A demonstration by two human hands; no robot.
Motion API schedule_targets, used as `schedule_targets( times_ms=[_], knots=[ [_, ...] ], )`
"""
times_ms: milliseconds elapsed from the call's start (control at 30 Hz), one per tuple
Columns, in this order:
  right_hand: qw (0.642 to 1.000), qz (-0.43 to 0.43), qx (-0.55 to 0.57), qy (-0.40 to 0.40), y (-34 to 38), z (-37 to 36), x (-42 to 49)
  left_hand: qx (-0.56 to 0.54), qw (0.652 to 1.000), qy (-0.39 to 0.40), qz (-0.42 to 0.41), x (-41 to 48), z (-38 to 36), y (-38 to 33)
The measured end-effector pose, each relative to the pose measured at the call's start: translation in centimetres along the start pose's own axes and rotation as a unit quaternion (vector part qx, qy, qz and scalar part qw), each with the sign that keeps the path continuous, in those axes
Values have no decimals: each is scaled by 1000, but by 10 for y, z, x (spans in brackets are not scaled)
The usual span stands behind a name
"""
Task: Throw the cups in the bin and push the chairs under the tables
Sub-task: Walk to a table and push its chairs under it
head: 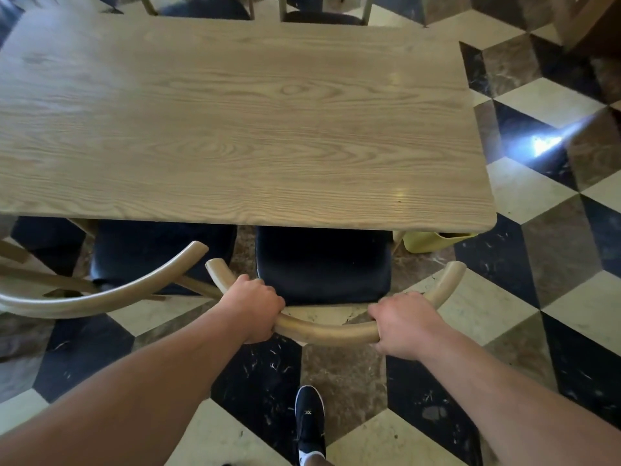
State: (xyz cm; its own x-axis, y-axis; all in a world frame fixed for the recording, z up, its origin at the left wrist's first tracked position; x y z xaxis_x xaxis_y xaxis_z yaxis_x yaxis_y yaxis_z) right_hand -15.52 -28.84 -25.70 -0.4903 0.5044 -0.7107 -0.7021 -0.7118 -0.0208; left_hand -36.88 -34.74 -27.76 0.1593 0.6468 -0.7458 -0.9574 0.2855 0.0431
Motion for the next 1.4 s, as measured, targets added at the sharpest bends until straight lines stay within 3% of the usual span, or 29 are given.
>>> schedule_targets(
  times_ms=[200, 300, 500, 567, 667, 833, 1400],
  knots=[
    [1000, -25, -15, 3, 16, 1, -1, -14, 995, -92, 23, -16, 0, 13],
    [999, -17, 41, 8, 43, 9, 0, -58, 982, -161, 79, -35, -5, 46],
    [991, 36, 127, -28, 139, 47, 32, -185, 943, -181, 210, -76, -41, 167],
    [986, 29, 161, -40, 164, 55, 49, -235, 931, -152, 234, -81, -62, 201],
    [979, 21, 190, -71, 179, 59, 70, -283, 933, -79, 206, -75, -81, 220],
    [985, 21, 128, -116, 181, 55, 76, -318, 935, -28, 153, -56, -84, 228],
    [987, 0, 140, -75, 182, 57, 77, -299, 944, -39, 130, -58, -95, 220]
  ],
)
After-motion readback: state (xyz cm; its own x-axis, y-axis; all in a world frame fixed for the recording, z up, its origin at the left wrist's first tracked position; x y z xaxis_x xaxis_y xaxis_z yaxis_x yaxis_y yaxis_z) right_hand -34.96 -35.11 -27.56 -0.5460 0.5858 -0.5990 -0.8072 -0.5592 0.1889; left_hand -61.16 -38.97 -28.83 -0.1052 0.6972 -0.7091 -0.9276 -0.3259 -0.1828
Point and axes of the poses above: each hand's wrist, its own x-axis towards the middle knuckle, its own z-axis out of the back of the hand, y = z × x, the point moved 9 cm from there along x, towards the middle knuckle, and after that the axes turned 4 degrees about y, right-handed, at the moved point
